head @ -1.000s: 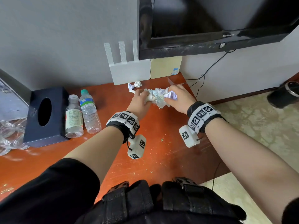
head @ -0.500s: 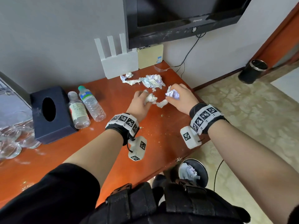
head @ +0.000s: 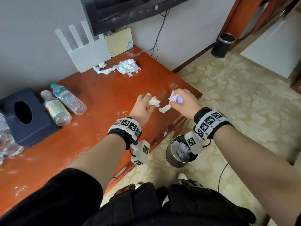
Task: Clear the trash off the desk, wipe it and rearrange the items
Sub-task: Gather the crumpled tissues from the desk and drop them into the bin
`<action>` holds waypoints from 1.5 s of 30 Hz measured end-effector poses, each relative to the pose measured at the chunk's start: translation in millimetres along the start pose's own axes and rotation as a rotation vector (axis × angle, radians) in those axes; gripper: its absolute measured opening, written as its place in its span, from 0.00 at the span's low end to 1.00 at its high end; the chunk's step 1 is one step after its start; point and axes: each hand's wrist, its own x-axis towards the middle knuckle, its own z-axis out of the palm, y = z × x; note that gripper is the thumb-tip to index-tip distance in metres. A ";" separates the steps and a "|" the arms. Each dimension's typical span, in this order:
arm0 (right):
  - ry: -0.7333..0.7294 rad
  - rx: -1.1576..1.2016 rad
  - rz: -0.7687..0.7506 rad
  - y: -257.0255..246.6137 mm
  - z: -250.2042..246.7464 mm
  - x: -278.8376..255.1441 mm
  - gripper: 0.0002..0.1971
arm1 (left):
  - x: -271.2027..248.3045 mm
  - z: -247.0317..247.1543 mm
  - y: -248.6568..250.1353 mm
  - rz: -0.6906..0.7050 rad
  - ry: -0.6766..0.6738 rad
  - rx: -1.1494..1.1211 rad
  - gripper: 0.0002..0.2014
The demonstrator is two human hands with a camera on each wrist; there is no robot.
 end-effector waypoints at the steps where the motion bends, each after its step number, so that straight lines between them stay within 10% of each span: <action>1: 0.001 0.015 0.010 7.0 -2.6 -5.2 0.08 | 1.0 7.8 2.3 0.001 -0.014 0.002 0.18; 22: -0.196 0.034 0.176 226.1 -38.2 -44.6 0.10 | 21.9 226.3 75.4 -0.147 -0.229 -0.066 0.18; 45: -0.379 0.066 0.362 408.1 159.3 -45.9 0.17 | 30.8 429.4 -89.4 -0.310 -0.484 0.098 0.24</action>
